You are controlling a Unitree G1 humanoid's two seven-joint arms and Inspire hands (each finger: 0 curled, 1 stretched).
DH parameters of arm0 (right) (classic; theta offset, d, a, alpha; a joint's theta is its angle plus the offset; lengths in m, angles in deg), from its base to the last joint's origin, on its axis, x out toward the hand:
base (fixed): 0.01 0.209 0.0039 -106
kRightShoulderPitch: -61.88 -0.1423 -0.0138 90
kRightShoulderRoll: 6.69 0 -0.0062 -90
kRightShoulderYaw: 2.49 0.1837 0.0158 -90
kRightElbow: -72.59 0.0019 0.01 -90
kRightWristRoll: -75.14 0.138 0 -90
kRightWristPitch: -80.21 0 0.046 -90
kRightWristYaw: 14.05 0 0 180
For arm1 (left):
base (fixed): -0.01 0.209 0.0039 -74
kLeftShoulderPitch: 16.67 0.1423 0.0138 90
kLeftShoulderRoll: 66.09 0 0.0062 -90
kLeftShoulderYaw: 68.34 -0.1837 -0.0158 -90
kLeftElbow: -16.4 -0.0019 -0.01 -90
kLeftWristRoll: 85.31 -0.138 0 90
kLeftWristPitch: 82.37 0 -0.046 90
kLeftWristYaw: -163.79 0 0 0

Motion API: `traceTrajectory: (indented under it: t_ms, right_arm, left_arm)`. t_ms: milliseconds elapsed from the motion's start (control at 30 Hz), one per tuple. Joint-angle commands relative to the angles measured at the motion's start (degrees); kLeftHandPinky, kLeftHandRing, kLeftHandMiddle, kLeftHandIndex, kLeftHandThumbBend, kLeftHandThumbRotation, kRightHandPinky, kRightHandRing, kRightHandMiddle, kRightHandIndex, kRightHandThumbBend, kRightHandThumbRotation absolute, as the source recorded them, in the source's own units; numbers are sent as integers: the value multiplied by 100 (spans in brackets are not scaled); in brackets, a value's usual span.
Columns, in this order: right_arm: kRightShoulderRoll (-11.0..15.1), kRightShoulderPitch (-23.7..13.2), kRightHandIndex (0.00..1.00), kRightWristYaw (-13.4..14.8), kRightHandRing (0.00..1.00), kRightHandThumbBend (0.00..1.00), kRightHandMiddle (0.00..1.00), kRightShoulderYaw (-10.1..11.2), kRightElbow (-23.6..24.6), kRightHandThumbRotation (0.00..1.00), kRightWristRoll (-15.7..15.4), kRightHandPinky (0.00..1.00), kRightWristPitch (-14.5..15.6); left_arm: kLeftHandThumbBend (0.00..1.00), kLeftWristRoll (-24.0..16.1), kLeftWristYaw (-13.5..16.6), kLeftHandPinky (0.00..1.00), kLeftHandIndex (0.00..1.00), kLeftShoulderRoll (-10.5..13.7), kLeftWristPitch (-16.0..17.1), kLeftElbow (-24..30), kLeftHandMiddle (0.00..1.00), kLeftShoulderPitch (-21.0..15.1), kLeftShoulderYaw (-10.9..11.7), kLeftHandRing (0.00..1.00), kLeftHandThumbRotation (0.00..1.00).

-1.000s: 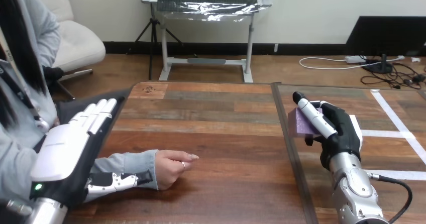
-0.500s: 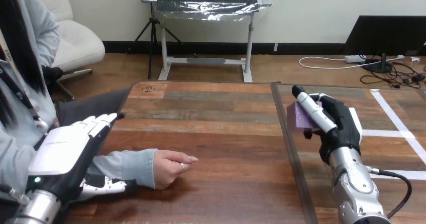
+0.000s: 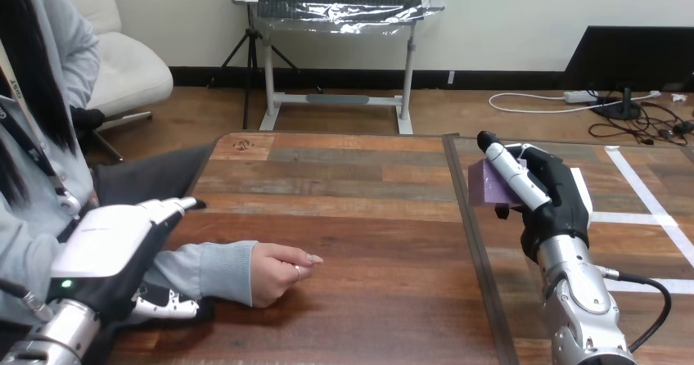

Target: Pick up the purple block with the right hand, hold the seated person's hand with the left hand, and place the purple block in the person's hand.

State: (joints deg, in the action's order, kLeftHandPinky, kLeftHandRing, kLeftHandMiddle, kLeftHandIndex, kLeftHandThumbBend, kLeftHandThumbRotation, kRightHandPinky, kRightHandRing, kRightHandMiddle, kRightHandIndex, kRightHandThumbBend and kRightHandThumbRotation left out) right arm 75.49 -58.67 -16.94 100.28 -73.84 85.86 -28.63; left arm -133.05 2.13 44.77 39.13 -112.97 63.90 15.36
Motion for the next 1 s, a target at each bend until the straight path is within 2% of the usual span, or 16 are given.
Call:
traceTrajectory:
  t_ms: [0,100,300,600,967]
  right_arm:
    - [-56,-65,12,-100,3,26,8,77,477,27,111,0,-36]
    - [-64,-4,12,-117,3,26,8,68,596,27,114,0,-22]
    - [-102,94,13,-77,3,27,8,82,826,27,111,0,71]
    - [-141,254,14,-12,3,27,9,52,1219,28,60,0,246]
    - [-202,410,14,-102,3,25,9,67,1546,29,146,0,442]
  left_arm:
    - [100,-47,-1,81,84,190,16,-262,85,-578,-296,86,30]
    - [100,-45,-23,81,84,209,-3,-418,85,-669,-417,86,31]
    - [100,-162,133,80,82,240,-24,-825,84,-876,-703,84,33]
    - [100,-278,553,77,79,190,33,-1483,80,-1175,-1060,81,36]
    - [100,-307,924,73,75,115,112,-2044,74,-1423,-1402,76,38]
